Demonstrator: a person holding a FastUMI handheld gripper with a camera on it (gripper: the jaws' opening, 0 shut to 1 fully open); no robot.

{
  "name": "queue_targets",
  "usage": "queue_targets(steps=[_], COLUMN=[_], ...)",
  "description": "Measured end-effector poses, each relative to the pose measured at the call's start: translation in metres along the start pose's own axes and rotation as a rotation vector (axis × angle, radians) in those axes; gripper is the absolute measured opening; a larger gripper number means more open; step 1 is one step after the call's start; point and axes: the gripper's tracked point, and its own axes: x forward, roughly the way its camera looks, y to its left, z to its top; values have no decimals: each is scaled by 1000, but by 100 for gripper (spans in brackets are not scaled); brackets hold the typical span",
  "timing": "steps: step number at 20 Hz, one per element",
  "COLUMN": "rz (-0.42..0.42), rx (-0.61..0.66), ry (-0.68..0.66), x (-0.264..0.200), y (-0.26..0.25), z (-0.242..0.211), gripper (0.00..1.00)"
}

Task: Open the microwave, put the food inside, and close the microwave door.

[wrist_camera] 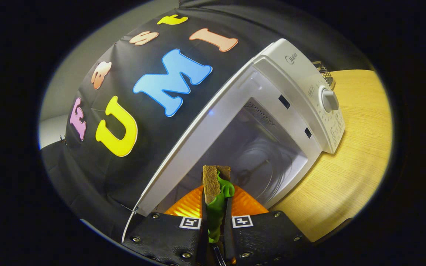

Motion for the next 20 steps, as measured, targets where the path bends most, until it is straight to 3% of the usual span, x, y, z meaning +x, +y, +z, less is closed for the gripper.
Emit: queue_targets(steps=[7, 14, 17, 18, 20], rz=[-62, -73, -91, -107, -108], rx=[8, 21, 16, -3, -36], ry=[-32, -43, -30, -27, -22], x=[38, 60, 61, 58, 55], y=[-29, -38, -44, -48, -46], z=[-5, -8, -8, -7, -8], gripper=[17, 17, 26, 37, 44])
